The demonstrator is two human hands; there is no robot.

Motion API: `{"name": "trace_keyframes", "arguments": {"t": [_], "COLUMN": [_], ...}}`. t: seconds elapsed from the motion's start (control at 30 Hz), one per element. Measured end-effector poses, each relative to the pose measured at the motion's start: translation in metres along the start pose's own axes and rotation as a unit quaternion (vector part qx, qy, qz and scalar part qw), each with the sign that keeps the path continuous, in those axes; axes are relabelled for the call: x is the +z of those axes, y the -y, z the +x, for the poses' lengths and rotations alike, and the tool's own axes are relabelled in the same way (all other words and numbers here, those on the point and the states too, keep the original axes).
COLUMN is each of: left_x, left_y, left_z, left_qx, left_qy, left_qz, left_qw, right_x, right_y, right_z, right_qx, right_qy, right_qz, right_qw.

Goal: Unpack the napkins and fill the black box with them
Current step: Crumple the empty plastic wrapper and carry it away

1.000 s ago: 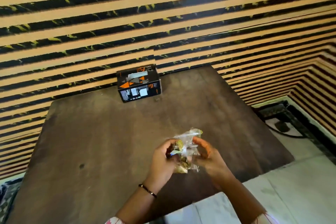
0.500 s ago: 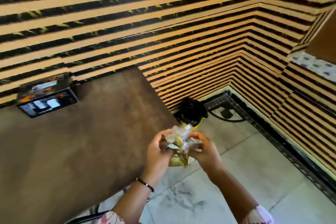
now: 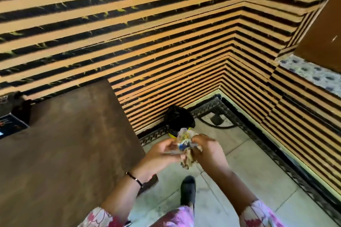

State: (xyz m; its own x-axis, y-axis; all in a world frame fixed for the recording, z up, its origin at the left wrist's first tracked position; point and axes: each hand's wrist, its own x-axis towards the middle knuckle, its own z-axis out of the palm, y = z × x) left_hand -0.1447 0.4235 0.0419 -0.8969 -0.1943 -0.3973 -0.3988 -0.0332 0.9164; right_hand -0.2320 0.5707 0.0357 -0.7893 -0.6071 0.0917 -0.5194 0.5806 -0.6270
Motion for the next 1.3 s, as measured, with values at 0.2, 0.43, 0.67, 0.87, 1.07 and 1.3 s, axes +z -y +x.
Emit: {"name": "trace_keyframes", "arguments": {"t": [0.2,0.43,0.67,0.87,1.07,1.3], "left_x": [-0.001,-0.020,-0.018,-0.016,-0.029,-0.056], "left_y": [-0.011,-0.023,0.011,0.049,0.147,0.284], "left_z": [0.102,0.220,0.321,0.393,0.465,0.573], "left_qx": [0.111,0.087,-0.010,-0.071,-0.153,-0.177], "left_qy": [-0.069,-0.126,-0.100,-0.195,-0.173,-0.147], "left_qz": [0.146,-0.026,-0.146,-0.020,0.236,0.420], "left_qw": [0.981,0.988,0.984,0.978,0.944,0.878], "right_x": [0.004,-0.006,0.045,0.090,0.183,0.373], "right_y": [-0.050,-0.108,-0.167,-0.237,-0.328,-0.428], "right_z": [0.098,0.197,0.278,0.343,0.409,0.469], "right_qx": [0.047,0.154,0.178,0.223,0.230,0.049], "right_qy": [0.030,0.178,0.164,0.157,0.212,0.279], "right_qz": [0.080,0.326,0.265,0.233,0.131,-0.073], "right_qw": [0.995,0.916,0.933,0.933,0.941,0.956]}}
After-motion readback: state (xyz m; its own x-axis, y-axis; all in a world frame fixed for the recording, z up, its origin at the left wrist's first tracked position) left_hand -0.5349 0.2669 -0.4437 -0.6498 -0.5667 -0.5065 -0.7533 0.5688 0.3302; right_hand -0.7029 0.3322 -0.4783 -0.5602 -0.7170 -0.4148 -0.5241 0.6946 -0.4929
